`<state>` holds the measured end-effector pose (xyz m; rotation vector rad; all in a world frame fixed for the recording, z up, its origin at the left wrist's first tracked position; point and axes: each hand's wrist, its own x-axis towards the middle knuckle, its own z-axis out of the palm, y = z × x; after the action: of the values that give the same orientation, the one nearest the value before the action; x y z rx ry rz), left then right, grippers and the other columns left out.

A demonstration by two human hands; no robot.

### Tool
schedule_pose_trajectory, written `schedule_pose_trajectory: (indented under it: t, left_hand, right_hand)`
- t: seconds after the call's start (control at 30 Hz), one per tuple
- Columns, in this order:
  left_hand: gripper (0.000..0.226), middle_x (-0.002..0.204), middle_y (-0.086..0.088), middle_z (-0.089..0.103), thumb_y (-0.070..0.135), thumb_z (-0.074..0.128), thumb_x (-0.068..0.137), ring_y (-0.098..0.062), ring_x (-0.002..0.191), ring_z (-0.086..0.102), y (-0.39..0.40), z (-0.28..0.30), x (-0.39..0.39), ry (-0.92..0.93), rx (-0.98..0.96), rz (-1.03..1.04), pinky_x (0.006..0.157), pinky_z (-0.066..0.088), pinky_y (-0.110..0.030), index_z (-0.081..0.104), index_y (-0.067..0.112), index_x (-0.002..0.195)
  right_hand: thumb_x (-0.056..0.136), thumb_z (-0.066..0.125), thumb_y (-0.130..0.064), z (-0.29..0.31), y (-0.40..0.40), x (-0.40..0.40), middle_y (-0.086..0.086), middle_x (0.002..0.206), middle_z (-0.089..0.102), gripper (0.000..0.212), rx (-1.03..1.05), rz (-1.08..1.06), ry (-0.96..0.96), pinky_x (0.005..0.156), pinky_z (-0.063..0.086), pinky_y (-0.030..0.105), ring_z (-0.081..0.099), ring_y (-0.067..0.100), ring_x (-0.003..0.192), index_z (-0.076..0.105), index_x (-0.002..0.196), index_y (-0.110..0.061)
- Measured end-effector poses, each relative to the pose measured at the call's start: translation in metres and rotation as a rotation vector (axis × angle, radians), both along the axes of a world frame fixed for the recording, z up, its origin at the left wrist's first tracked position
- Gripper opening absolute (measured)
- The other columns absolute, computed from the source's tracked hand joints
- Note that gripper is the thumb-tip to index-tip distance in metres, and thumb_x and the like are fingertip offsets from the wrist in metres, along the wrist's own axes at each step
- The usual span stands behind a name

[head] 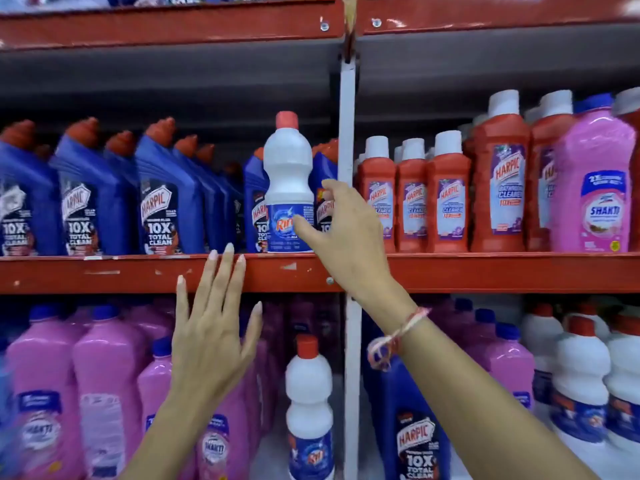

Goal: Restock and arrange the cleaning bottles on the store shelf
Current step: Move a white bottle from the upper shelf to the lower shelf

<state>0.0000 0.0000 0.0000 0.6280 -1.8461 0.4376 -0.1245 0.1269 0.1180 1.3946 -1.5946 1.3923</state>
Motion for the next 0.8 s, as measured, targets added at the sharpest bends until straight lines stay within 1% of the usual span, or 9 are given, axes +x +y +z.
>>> schedule_pose_trajectory:
  t: [0.07, 0.13, 0.2, 0.27, 0.4, 0.5, 0.6, 0.67, 0.8]
  left_hand:
    - [0.065, 0.162, -0.006, 0.023, 0.039, 0.037, 0.095, -0.022, 0.150, 0.018, -0.002, 0.002, 0.001, 0.020, 0.008, -0.028, 0.119, 0.018, -0.058, 0.025, 0.011, 0.152]
    - [0.065, 0.161, -0.007, 0.024, 0.040, 0.037, 0.095, -0.023, 0.150, 0.018, -0.008, -0.001, -0.001, 0.023, -0.017, -0.032, 0.119, 0.018, -0.058, 0.026, 0.011, 0.152]
    - [0.065, 0.162, -0.007, 0.024, 0.039, 0.038, 0.094, -0.023, 0.150, 0.018, -0.010, -0.003, -0.003, 0.023, -0.020, -0.041, 0.119, 0.019, -0.058, 0.026, 0.010, 0.152]
    - [0.065, 0.161, -0.008, 0.024, 0.039, 0.038, 0.095, -0.023, 0.150, 0.018, -0.012, -0.002, -0.002, 0.025, -0.025, -0.035, 0.118, 0.020, -0.058, 0.026, 0.010, 0.151]
    - [0.064, 0.161, -0.009, 0.026, 0.039, 0.039, 0.095, -0.024, 0.150, 0.019, -0.012, -0.003, -0.003, 0.021, -0.046, -0.022, 0.119, 0.019, -0.057, 0.027, 0.011, 0.151]
    - [0.064, 0.161, -0.008, 0.025, 0.039, 0.039, 0.095, -0.024, 0.150, 0.019, -0.013, -0.002, -0.002, 0.013, -0.048, -0.012, 0.119, 0.019, -0.057, 0.026, 0.011, 0.152]
    - [0.065, 0.162, -0.009, 0.024, 0.040, 0.038, 0.095, -0.024, 0.150, 0.018, -0.012, -0.002, -0.003, 0.015, -0.038, -0.009, 0.119, 0.019, -0.057, 0.025, 0.011, 0.152]
    - [0.065, 0.162, -0.009, 0.024, 0.040, 0.037, 0.095, -0.024, 0.150, 0.016, -0.010, -0.002, -0.005, 0.026, -0.025, -0.018, 0.119, 0.018, -0.057, 0.025, 0.011, 0.152]
    - [0.065, 0.162, -0.007, 0.024, 0.039, 0.039, 0.095, -0.022, 0.150, 0.018, -0.001, -0.002, -0.012, 0.036, -0.037, -0.036, 0.118, 0.018, -0.059, 0.025, 0.011, 0.152]
  right_hand:
    - [0.085, 0.066, -0.039, 0.008, -0.012, 0.005, 0.010, 0.133, 0.055, 0.066, 0.035, -0.084, 0.001, 0.093, 0.046, 0.040, 0.056, 0.029, 0.117, 0.041, 0.139, -0.008]
    - [0.085, 0.065, -0.045, 0.013, -0.024, 0.010, 0.011, 0.123, 0.059, 0.064, 0.068, -0.167, -0.014, 0.081, 0.046, 0.039, 0.059, 0.032, 0.110, 0.043, 0.131, -0.006]
    - [0.083, 0.064, -0.053, 0.014, -0.036, 0.013, 0.011, 0.113, 0.062, 0.064, 0.101, -0.232, -0.035, 0.069, 0.037, 0.034, 0.061, 0.031, 0.102, 0.044, 0.122, -0.005]
    - [0.080, 0.066, -0.056, 0.011, -0.044, 0.015, 0.011, 0.107, 0.065, 0.069, 0.126, -0.253, -0.061, 0.066, 0.033, 0.031, 0.063, 0.031, 0.098, 0.041, 0.120, -0.006]
    - [0.078, 0.069, -0.055, 0.011, -0.054, 0.016, 0.009, 0.097, 0.064, 0.070, 0.104, -0.287, -0.084, 0.063, 0.036, 0.032, 0.064, 0.030, 0.092, 0.040, 0.118, -0.006]
    - [0.077, 0.072, -0.051, 0.013, -0.054, 0.015, 0.003, 0.087, 0.054, 0.066, 0.071, -0.242, -0.098, 0.062, 0.036, 0.033, 0.063, 0.031, 0.089, 0.042, 0.115, -0.007]
    - [0.077, 0.072, -0.051, 0.017, -0.047, 0.013, 0.003, 0.090, 0.061, 0.068, 0.016, -0.206, -0.089, 0.060, 0.044, 0.032, 0.066, 0.027, 0.085, 0.042, 0.121, -0.009]
    - [0.077, 0.073, -0.051, 0.024, -0.038, 0.011, 0.002, 0.092, 0.064, 0.068, -0.052, -0.183, -0.072, 0.059, 0.046, 0.030, 0.067, 0.024, 0.083, 0.043, 0.124, -0.011]
    - [0.073, 0.075, -0.054, 0.031, -0.011, 0.008, 0.003, 0.102, 0.070, 0.068, -0.148, -0.087, -0.081, 0.073, 0.059, 0.040, 0.070, 0.021, 0.088, 0.047, 0.121, -0.014]
